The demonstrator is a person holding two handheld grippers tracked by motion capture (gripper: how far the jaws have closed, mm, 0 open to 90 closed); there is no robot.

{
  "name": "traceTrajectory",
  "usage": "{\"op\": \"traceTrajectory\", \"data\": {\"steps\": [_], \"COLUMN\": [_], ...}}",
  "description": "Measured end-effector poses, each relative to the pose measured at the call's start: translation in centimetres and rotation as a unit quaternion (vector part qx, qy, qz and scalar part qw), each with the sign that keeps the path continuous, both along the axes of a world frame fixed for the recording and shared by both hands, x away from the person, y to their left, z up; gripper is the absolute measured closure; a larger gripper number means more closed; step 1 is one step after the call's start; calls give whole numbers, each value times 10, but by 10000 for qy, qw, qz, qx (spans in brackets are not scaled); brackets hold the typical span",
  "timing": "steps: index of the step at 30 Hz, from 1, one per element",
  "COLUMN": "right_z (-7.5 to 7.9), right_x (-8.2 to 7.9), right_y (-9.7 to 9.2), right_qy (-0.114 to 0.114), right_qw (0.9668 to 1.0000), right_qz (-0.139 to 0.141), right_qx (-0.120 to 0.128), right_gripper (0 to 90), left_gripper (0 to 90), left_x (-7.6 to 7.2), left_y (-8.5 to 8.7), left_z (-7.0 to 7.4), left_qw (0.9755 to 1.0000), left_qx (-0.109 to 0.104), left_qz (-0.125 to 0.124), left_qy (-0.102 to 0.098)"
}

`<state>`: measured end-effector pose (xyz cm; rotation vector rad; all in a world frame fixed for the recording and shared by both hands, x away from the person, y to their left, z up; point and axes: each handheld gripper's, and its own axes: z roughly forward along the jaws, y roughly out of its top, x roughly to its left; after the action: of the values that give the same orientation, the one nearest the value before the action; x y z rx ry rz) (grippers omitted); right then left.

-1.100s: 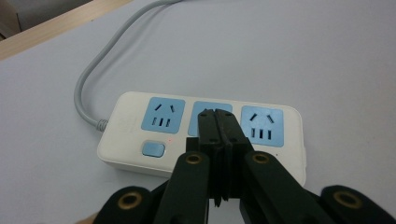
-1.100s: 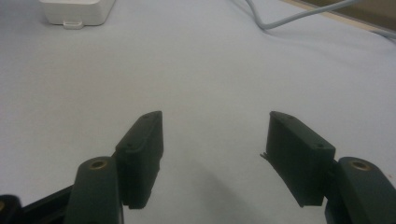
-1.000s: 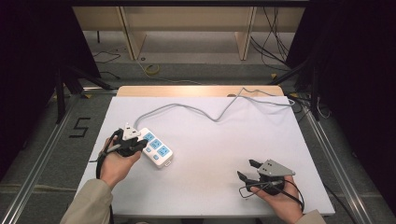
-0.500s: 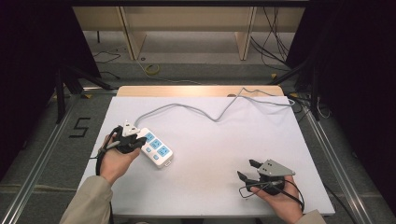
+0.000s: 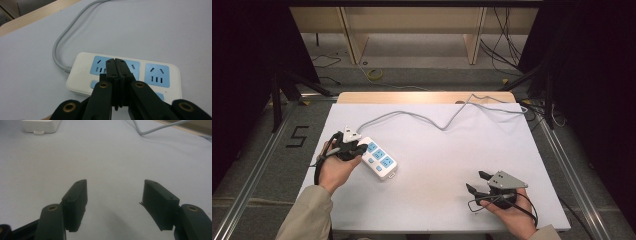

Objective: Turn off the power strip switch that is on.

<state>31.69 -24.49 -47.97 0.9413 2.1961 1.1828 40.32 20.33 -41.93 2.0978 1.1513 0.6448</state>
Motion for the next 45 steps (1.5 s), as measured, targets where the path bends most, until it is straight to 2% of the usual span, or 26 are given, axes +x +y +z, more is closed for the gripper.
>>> {"op": "traceTrajectory", "data": {"steps": [20,45], "right_z": [0,0], "right_x": [0,1], "right_y": [0,-1], "right_qy": [38,41], "right_qw": [10000,10000], "right_qz": [-8,-10], "right_qx": [56,62], "right_gripper": [376,376], "left_gripper": [894,894], "left_x": [17,30], "left_y": [0,3], "left_z": [-11,-22], "left_qw": [9993,9979], "left_qx": [311,345], "left_qz": [43,252], "left_qy": [194,489]}}
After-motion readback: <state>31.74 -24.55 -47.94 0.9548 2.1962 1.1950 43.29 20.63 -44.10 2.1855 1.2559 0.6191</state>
